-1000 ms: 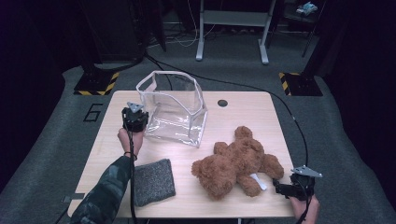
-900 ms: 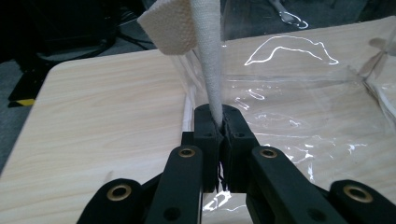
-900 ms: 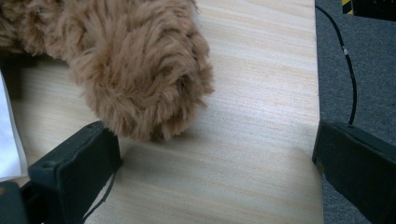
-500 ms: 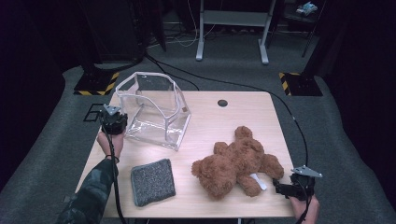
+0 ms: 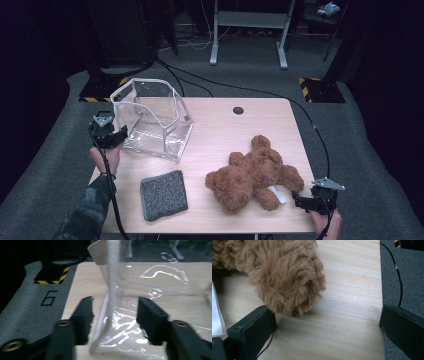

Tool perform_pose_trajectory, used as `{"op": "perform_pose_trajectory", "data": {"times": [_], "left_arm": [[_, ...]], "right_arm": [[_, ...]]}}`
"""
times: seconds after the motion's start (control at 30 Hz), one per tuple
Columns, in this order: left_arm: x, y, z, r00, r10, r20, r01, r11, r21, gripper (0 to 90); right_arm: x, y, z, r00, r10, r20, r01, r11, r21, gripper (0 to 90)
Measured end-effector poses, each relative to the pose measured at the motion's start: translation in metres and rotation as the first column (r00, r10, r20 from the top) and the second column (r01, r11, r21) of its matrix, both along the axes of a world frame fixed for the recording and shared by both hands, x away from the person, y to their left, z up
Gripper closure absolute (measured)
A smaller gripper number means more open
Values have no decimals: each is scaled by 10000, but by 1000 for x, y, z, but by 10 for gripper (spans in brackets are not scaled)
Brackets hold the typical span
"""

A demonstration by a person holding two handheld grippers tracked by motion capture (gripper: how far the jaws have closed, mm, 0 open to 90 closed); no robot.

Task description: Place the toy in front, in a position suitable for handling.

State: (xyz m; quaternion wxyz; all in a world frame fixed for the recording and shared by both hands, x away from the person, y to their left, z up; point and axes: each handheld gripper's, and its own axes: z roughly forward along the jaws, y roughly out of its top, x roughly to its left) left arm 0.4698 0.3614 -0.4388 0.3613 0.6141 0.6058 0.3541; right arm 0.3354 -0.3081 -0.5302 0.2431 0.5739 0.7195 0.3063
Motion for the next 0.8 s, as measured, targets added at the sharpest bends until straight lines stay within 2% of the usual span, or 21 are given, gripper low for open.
{"op": "perform_pose_trajectory", "data": {"times": [0.03,0.07,0.1,0.17,0.2,0.23,0.27,0.4,0.5,0.57,0.67,0.77,0.8], "left_arm": [[-6,-3,0,9998,-178,11,178,9998,51,350],[-20,-11,-3,9979,-643,71,643,9979,-20,328],[-20,-11,-3,9979,-643,71,643,9979,-20,307],[-31,-22,-5,9936,-1130,88,1131,9935,-161,275],[-36,-28,-6,9901,-1397,118,1399,9899,-227,259],[-44,-41,-7,9821,-1864,260,1872,9817,-350,247],[-44,-41,-7,9821,-1864,260,1872,9817,-350,245],[-52,-67,-7,9615,-2723,378,2734,9615,-272,246],[-53,-82,-7,9485,-3140,425,3149,9490,-176,287],[-52,-90,-7,9422,-3316,476,3327,9429,-151,305],[-51,-98,-6,9320,-3583,540,3591,9333,-52,422],[-50,-102,-6,9284,-3667,597,3672,9301,27,528],[-49,-102,-5,9261,-3729,583,3735,9276,7,533]], "right_arm": [[0,0,0,10000,2,2,-2,10000,-1,3],[0,0,0,10000,0,0,0,10000,2,3],[0,0,0,10000,-7,-3,7,10000,8,3],[0,0,0,10000,-10,-5,10,10000,0,3],[0,0,0,10000,-15,-5,15,10000,1,3],[0,0,0,10000,-3,3,3,10000,-1,3],[0,0,0,10000,-3,3,3,10000,-1,3],[0,0,0,10000,-37,-3,37,10000,-3,3],[0,0,0,10000,-42,-4,42,10000,-1,3],[0,0,0,10000,-42,-4,42,10000,0,3],[0,0,0,10000,-22,4,22,10000,-3,3],[0,0,0,10000,-37,-1,37,10000,-2,3],[0,0,0,10000,-38,-3,38,10000,-1,3]]}}
